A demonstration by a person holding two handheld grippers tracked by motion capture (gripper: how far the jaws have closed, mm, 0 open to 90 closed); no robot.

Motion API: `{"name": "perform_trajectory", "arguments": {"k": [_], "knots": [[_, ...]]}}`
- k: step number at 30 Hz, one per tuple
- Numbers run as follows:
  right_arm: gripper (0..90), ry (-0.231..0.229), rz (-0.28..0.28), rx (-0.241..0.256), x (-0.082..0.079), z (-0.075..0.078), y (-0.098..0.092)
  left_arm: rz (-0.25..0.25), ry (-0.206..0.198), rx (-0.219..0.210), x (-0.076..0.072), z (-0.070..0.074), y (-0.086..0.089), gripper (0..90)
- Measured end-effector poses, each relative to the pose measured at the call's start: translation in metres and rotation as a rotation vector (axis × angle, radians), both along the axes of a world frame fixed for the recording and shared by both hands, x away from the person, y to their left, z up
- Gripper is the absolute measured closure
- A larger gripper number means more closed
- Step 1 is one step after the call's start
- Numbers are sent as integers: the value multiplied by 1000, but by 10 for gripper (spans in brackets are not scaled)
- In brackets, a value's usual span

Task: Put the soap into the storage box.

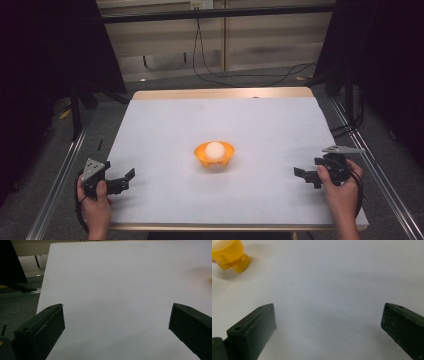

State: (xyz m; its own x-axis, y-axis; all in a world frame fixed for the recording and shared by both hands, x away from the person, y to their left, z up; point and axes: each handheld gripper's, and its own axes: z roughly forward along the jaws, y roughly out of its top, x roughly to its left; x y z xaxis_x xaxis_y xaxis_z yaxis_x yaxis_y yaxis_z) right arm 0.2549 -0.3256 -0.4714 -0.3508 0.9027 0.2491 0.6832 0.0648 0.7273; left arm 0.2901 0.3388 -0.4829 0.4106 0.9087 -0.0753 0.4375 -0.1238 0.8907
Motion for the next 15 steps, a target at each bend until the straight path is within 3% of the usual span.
{"name": "perform_trajectory", "arguments": {"k": [15], "knots": [[0, -26, -96, 21, -31, -6, -40, 1, -4, 7, 0, 0, 0, 2]]}}
